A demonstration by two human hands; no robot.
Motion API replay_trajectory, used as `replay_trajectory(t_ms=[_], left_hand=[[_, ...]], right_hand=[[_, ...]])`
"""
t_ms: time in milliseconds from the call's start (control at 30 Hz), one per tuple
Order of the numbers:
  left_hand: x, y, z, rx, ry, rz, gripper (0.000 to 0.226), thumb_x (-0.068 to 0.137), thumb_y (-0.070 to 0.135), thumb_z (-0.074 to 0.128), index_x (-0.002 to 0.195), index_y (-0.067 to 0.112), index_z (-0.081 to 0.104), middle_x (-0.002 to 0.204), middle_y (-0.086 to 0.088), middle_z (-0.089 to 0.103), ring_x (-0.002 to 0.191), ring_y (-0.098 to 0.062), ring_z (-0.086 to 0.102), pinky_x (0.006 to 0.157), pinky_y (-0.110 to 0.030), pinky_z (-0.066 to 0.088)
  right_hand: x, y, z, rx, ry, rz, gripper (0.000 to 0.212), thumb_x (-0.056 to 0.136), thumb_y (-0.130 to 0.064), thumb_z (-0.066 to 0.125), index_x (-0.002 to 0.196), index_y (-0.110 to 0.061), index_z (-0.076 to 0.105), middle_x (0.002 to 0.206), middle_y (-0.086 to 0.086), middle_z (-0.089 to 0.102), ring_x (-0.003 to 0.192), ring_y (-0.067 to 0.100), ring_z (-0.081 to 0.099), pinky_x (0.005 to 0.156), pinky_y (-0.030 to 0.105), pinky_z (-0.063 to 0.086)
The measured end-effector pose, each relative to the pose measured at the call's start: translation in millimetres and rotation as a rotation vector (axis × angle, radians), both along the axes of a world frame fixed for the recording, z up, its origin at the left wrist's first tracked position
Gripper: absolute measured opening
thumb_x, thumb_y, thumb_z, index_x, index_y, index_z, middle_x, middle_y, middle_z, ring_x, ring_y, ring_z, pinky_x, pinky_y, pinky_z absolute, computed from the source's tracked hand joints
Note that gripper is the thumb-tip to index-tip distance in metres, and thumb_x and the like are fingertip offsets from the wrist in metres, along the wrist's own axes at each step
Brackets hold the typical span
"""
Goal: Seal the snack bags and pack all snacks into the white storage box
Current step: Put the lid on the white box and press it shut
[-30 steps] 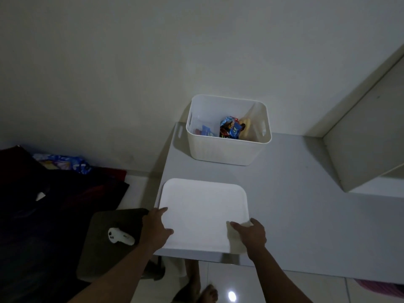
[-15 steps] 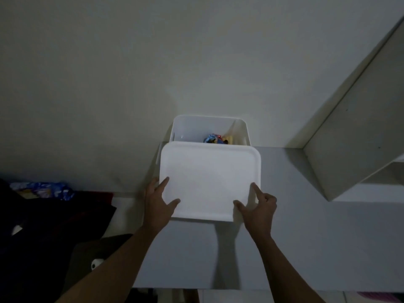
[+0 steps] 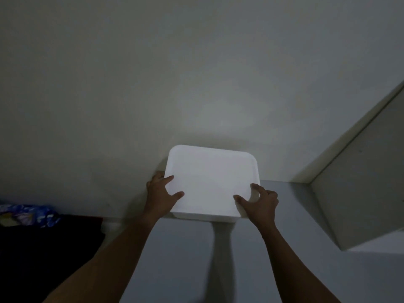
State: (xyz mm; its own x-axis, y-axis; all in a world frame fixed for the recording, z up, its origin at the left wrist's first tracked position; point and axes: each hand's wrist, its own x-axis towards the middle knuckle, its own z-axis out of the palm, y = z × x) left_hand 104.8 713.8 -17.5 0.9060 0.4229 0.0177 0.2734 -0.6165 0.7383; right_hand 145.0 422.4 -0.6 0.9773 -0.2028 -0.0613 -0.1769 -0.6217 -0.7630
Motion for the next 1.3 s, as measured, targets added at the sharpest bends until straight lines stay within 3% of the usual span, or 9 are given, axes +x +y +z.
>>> replay_trajectory(t_ms=[233, 433, 567, 667, 800, 967, 1133, 1300], left_hand=[[31.1, 1.8, -11.1, 0.0, -0.001, 0.06, 0.058, 0.078, 0.038, 0.079, 0.13, 0.018, 0.062, 0.146, -0.009, 0.045, 0.134, -0.031, 0.035, 0.111, -0.04, 0.032], [37.1, -2.2, -16.1, -0.146, -0.046, 0.06, 0.052, 0.081, 0.034, 0.078, 0.125, 0.018, 0.057, 0.145, -0.002, 0.041, 0.13, -0.018, 0.043, 0.101, -0.022, 0.032], [41.7, -4.5, -16.5, -0.101, -0.016, 0.035, 0.05, 0.085, 0.032, 0.073, 0.128, 0.018, 0.051, 0.146, -0.004, 0.034, 0.128, -0.022, 0.047, 0.1, -0.027, 0.038], [56.7, -2.8, -8.9, -0.019, 0.101, 0.019, 0.063, 0.085, 0.035, 0.067, 0.14, 0.02, 0.04, 0.146, -0.006, 0.028, 0.118, -0.03, 0.055, 0.1, -0.039, 0.047], [70.7, -8.0, -8.1, 0.149, 0.206, -0.019, 0.073, 0.088, 0.056, 0.055, 0.149, 0.027, 0.026, 0.156, -0.01, 0.019, 0.133, -0.038, 0.041, 0.103, -0.05, 0.043], [65.3, -13.3, -15.3, 0.272, 0.113, 0.008, 0.084, 0.081, 0.068, 0.056, 0.147, 0.023, 0.03, 0.153, -0.013, 0.029, 0.121, -0.039, 0.054, 0.093, -0.049, 0.052], [70.8, -14.9, -16.0, 0.254, 0.144, 0.047, 0.082, 0.077, 0.067, 0.06, 0.144, 0.03, 0.029, 0.151, -0.004, 0.029, 0.122, -0.034, 0.054, 0.097, -0.048, 0.047], [69.6, -11.5, -14.5, 0.108, 0.102, 0.115, 0.071, 0.078, 0.06, 0.063, 0.14, 0.038, 0.037, 0.148, 0.005, 0.039, 0.128, -0.023, 0.05, 0.1, -0.044, 0.043]], right_hand=[[39.5, 12.2, -12.0, 0.021, 0.035, -0.022, 0.077, 0.07, -0.049, 0.084, 0.136, -0.021, 0.056, 0.128, 0.009, 0.038, 0.133, 0.028, 0.03, 0.108, 0.045, 0.038], [50.3, 15.5, -18.7, -0.05, 0.007, -0.051, 0.065, 0.08, -0.05, 0.074, 0.135, -0.022, 0.055, 0.125, 0.013, 0.042, 0.128, 0.033, 0.035, 0.102, 0.047, 0.043], [57.8, 16.2, -19.6, -0.223, 0.033, 0.002, 0.06, 0.084, -0.055, 0.064, 0.136, -0.027, 0.052, 0.123, 0.01, 0.042, 0.121, 0.032, 0.042, 0.099, 0.046, 0.043], [70.2, 19.6, -16.7, -0.293, 0.093, 0.075, 0.062, 0.084, -0.061, 0.054, 0.138, -0.034, 0.042, 0.131, 0.01, 0.039, 0.123, 0.034, 0.044, 0.098, 0.048, 0.043], [77.0, 21.5, -18.5, -0.363, 0.13, 0.145, 0.071, 0.088, -0.065, 0.04, 0.148, -0.033, 0.022, 0.141, 0.015, 0.036, 0.123, 0.038, 0.048, 0.092, 0.052, 0.048], [75.7, 21.6, -25.3, -0.403, 0.12, 0.13, 0.07, 0.091, -0.064, 0.037, 0.15, -0.031, 0.017, 0.143, 0.015, 0.037, 0.121, 0.036, 0.051, 0.09, 0.05, 0.047], [78.9, 21.2, -32.9, -0.447, 0.076, 0.124, 0.071, 0.092, -0.064, 0.036, 0.151, -0.031, 0.017, 0.139, 0.015, 0.041, 0.114, 0.035, 0.055, 0.085, 0.048, 0.049], [78.0, 20.9, -30.2, -0.43, 0.082, 0.115, 0.069, 0.092, -0.064, 0.037, 0.151, -0.033, 0.018, 0.138, 0.013, 0.042, 0.114, 0.035, 0.056, 0.086, 0.048, 0.049]])
